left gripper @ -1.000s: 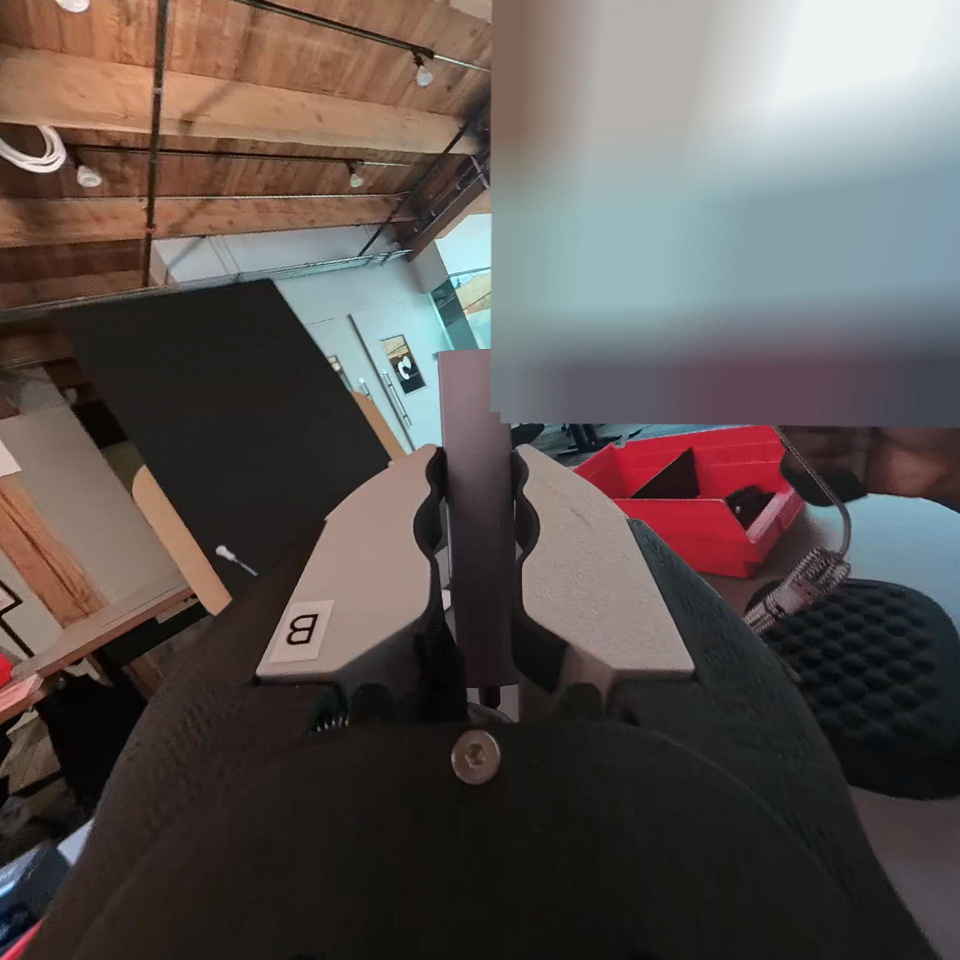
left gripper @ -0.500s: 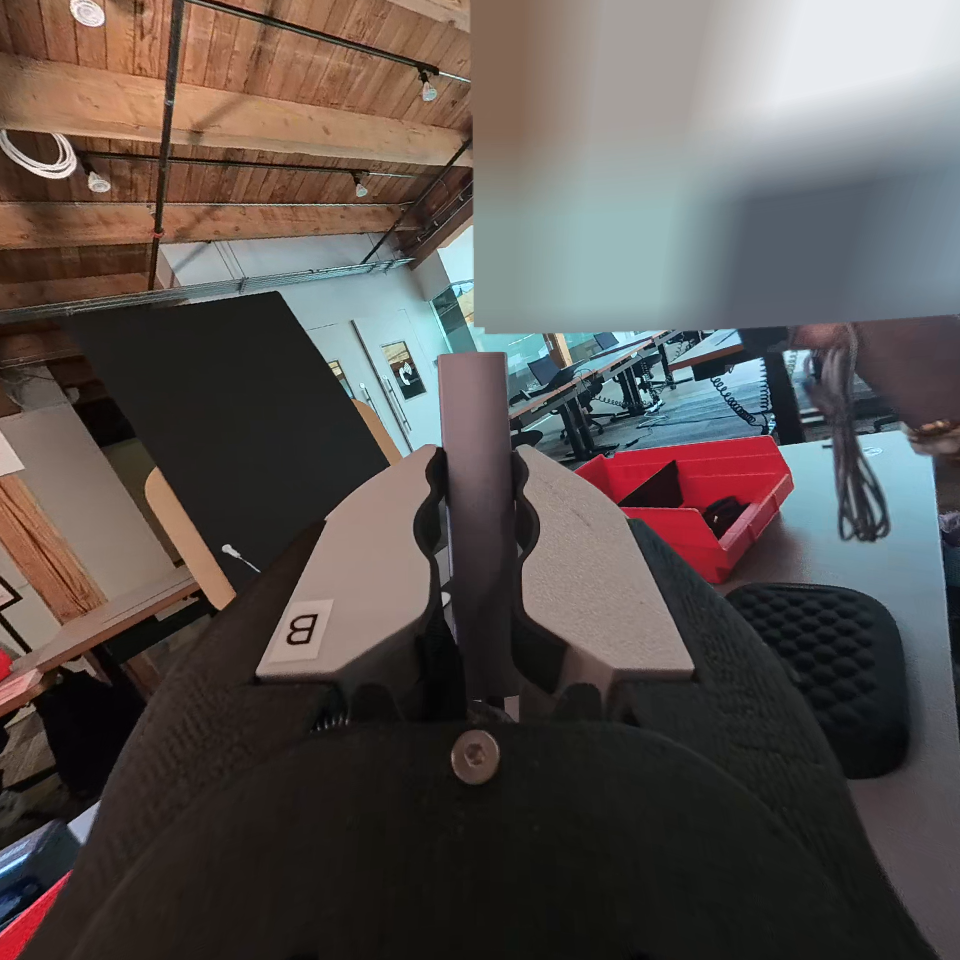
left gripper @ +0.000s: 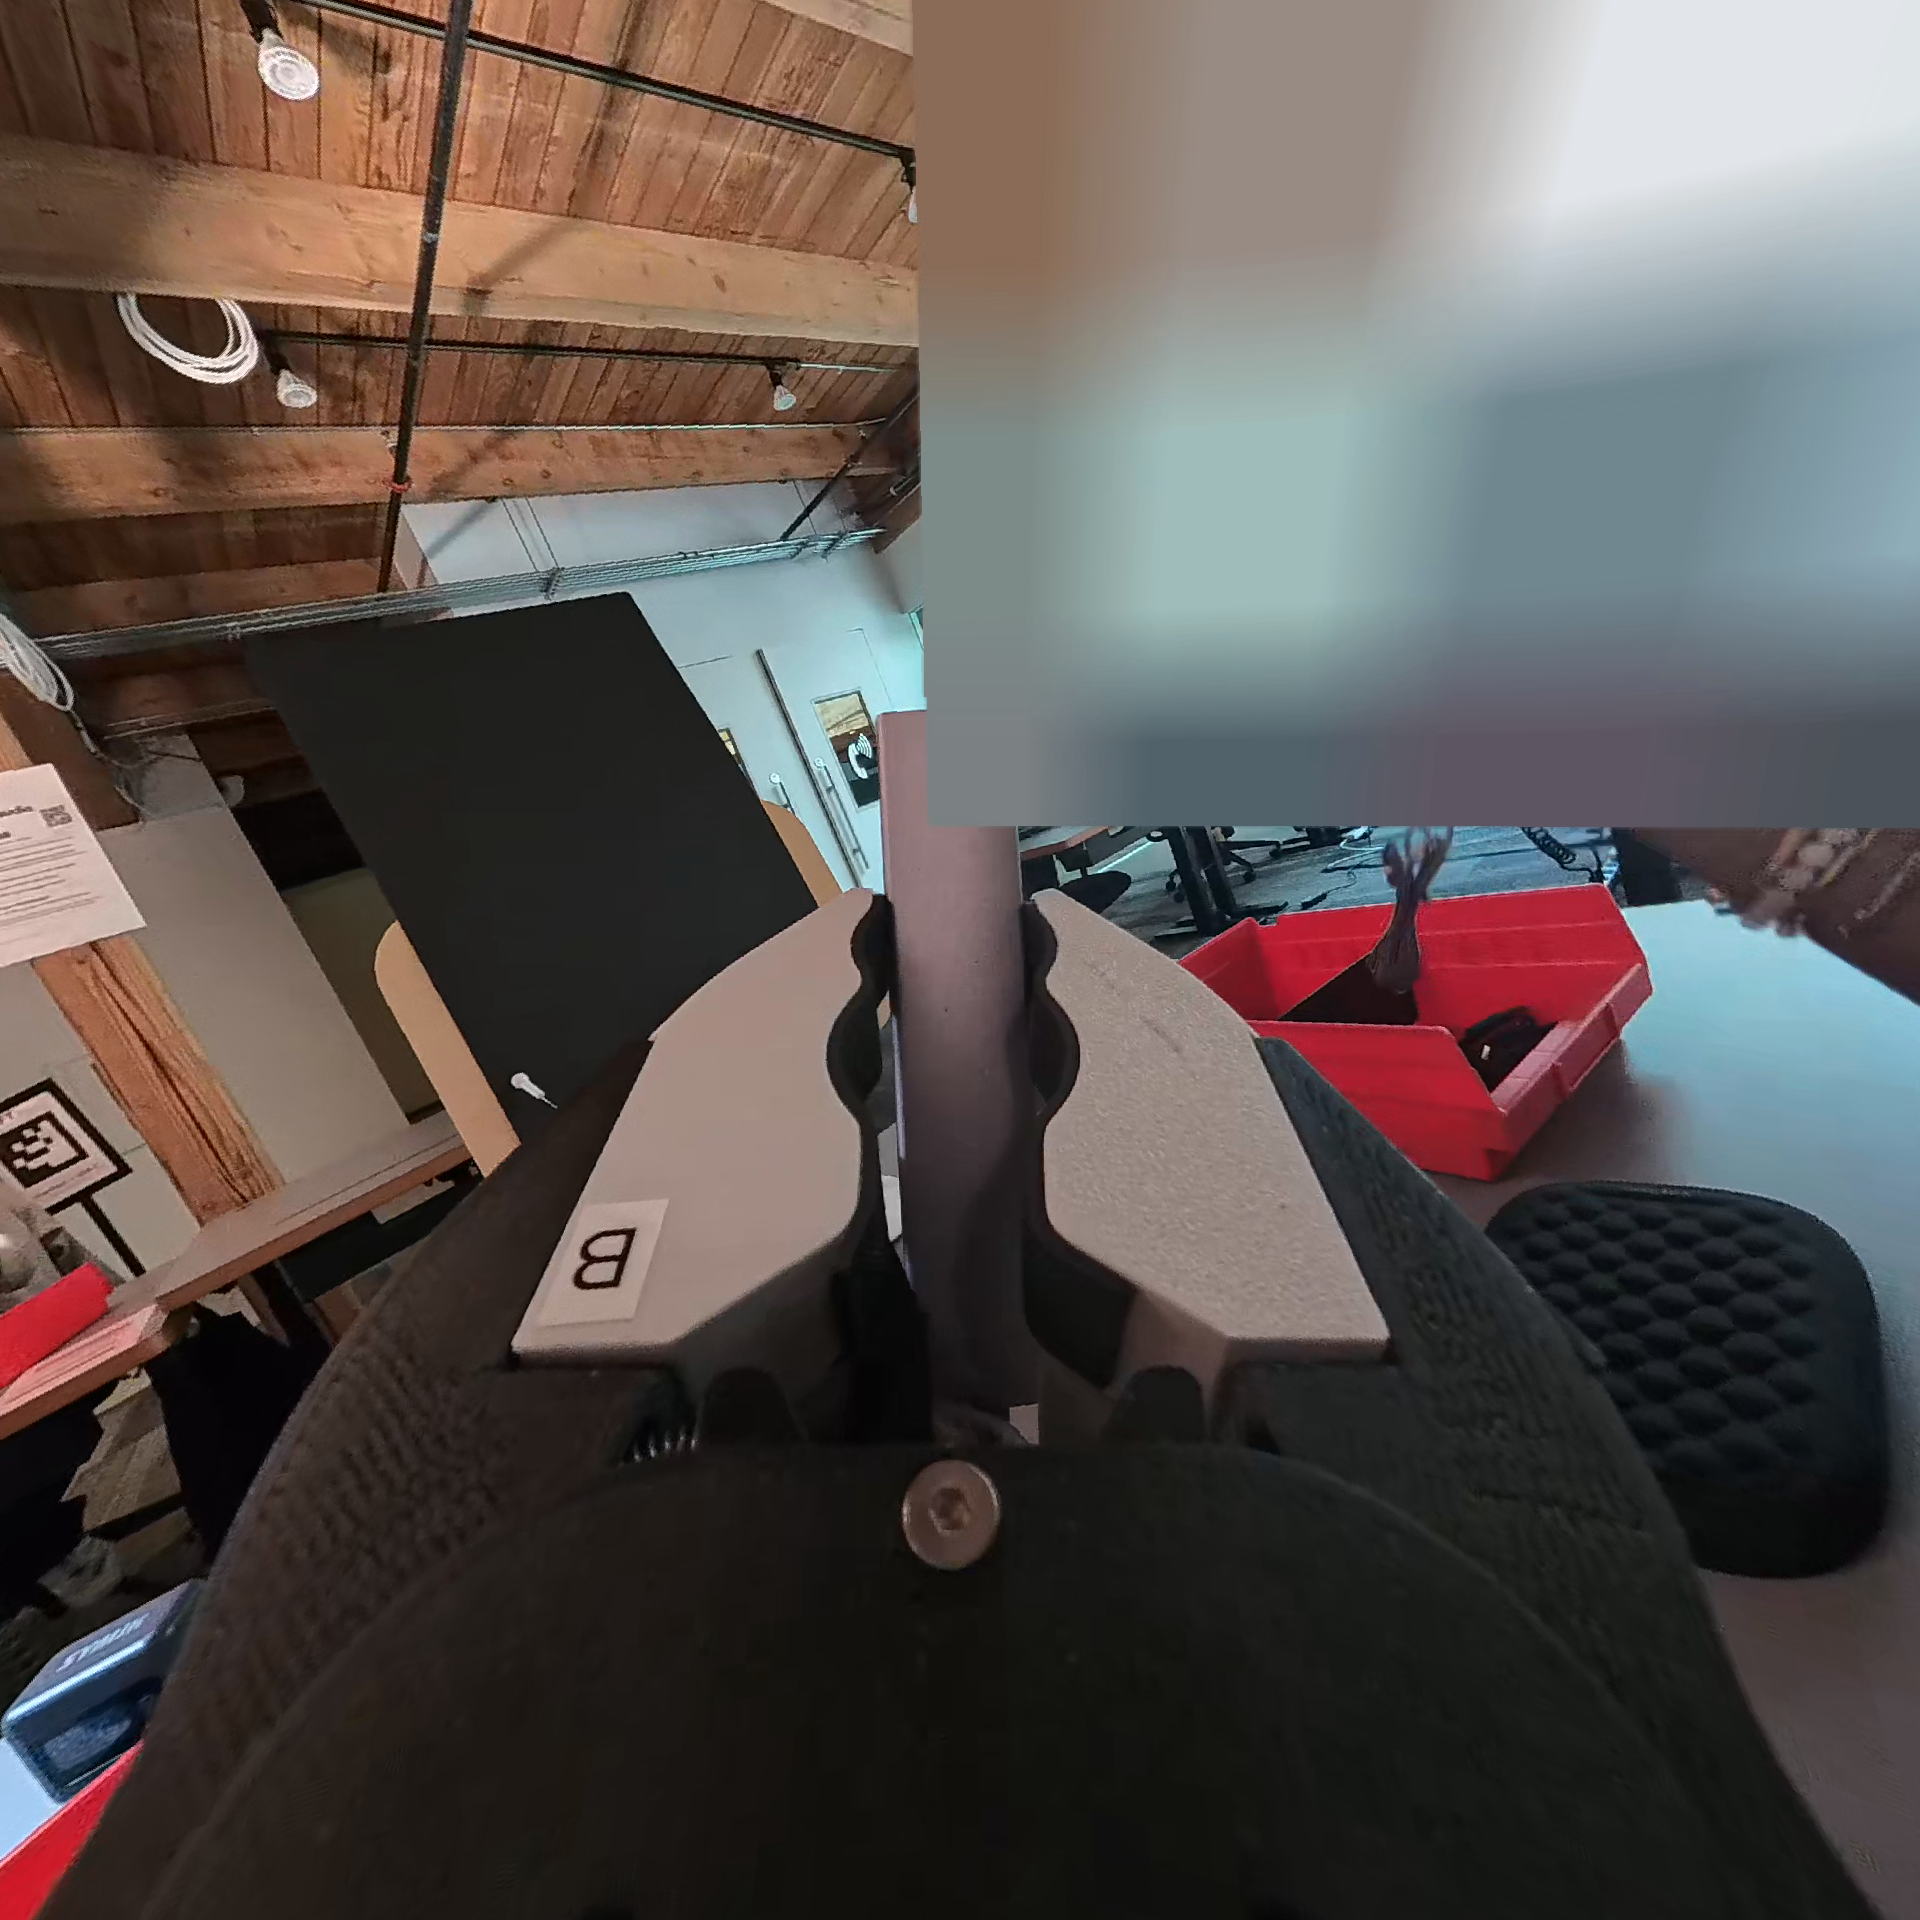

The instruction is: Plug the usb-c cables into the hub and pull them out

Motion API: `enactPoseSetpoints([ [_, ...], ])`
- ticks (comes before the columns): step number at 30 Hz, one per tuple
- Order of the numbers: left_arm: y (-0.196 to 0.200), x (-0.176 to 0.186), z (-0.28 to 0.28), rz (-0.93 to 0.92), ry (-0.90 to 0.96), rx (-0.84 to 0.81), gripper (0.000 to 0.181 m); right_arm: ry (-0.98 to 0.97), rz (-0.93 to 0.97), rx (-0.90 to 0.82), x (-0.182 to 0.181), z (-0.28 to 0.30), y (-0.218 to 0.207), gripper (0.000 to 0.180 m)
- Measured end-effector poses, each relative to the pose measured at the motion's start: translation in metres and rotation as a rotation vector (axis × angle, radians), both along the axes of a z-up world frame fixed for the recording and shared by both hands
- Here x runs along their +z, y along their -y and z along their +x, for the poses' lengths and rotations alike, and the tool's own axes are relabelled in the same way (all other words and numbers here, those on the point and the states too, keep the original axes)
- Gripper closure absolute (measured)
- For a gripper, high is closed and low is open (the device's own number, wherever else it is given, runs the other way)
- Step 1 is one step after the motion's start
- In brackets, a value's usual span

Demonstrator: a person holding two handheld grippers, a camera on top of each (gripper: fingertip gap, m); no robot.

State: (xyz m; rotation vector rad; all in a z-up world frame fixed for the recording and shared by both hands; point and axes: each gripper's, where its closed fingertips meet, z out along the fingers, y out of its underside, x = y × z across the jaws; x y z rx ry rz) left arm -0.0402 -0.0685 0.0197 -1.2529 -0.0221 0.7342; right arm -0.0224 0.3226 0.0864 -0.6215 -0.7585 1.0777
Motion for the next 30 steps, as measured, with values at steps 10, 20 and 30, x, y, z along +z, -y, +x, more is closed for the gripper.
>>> enactPoseSetpoints([
  [10, -0.002, -0.003, 0.000, -0.023, -0.007, 0.014, 0.157, 0.825, -0.422, -0.128, -0.238, -0.033, -0.042, 0.174],
  [20, -0.010, -0.006, 0.003, -0.056, -0.016, 0.006, 0.156, 1.090, -0.513, -0.353, -0.302, -0.030, -0.066, 0.170],
  [30, -0.007, -0.007, -0.002, -0.052, -0.006, 0.013, 0.156, 0.748, -0.527, -0.169, -0.217, -0.022, -0.036, 0.105],
])
